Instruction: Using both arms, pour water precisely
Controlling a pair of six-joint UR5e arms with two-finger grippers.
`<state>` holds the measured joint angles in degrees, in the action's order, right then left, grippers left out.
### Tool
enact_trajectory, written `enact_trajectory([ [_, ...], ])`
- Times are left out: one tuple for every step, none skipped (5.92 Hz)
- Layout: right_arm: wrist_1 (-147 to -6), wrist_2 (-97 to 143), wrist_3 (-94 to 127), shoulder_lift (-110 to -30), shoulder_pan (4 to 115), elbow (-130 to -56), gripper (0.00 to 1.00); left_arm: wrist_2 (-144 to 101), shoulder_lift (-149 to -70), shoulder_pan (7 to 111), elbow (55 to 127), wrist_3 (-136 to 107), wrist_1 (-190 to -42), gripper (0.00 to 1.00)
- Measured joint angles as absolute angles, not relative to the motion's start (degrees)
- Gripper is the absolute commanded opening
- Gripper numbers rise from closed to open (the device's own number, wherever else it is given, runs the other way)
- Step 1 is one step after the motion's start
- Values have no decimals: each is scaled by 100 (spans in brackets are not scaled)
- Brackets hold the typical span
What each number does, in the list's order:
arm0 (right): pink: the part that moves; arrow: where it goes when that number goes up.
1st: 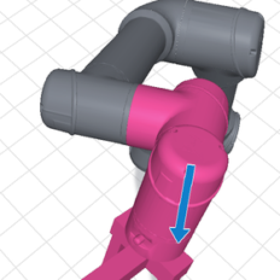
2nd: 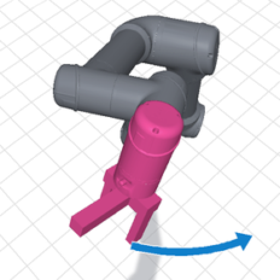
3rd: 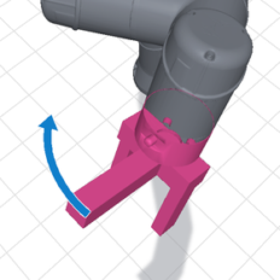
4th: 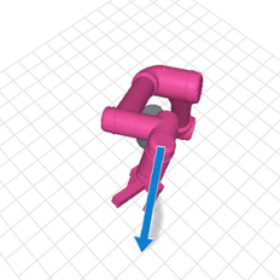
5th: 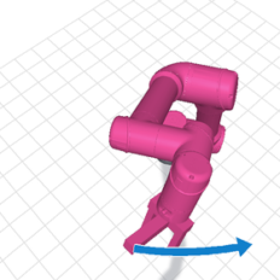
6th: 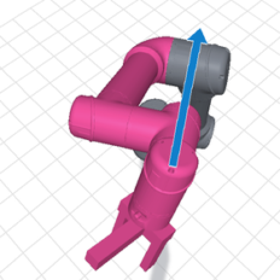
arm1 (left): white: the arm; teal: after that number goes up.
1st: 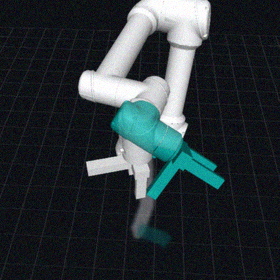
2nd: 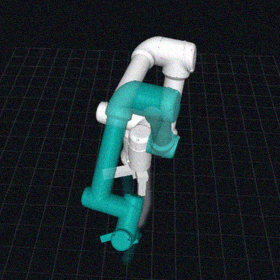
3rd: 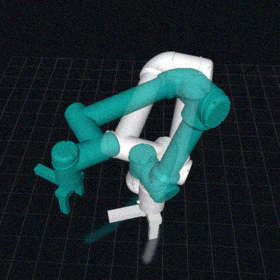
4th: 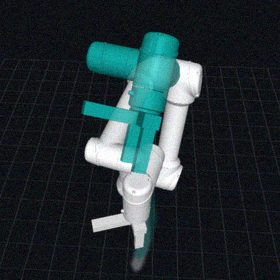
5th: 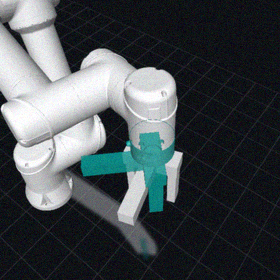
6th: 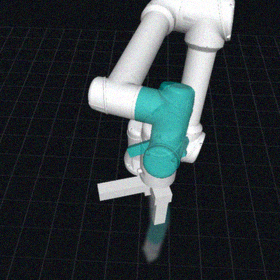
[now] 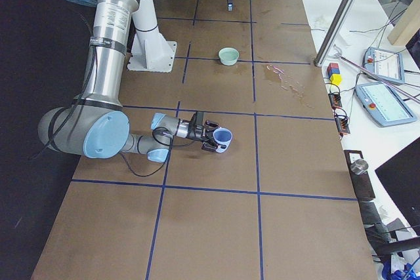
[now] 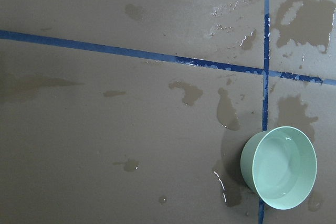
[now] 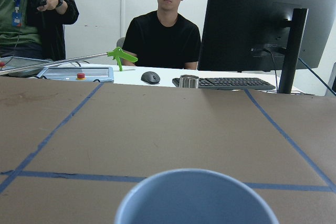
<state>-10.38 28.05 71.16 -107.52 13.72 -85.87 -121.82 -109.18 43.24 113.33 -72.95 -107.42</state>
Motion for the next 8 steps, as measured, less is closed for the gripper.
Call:
enact_trajectory([
  [-634,2896,6820,-10759,1383,-8599,36,-12182,-10920,4324,11348,-7295,-10741,100],
  [-18,2987,6180,-10754,1392,-8612,35,-12182,-10918,4324,11380,-7295,-10737,100],
  [347,3009,5601,-10700,1393,-8658,32,-12182,-10917,4324,11412,-7295,-10721,100],
  [461,3022,4981,-10516,1397,-8731,29,-12182,-10893,4324,11477,-7354,-10661,100],
  [393,3024,4372,-10108,1413,-8799,28,-12182,-10865,4324,11551,-7428,-10600,100],
  [210,3018,4048,-9532,1462,-8828,31,-12182,-10848,4324,11587,-7462,-10574,100],
  [58,3031,3871,-9057,1502,-8834,27,-12182,-10837,4324,11594,-7474,-10564,100],
  [-141,3055,3733,-8574,1502,-8823,21,-12182,-10813,4324,11597,-7478,-10558,100],
])
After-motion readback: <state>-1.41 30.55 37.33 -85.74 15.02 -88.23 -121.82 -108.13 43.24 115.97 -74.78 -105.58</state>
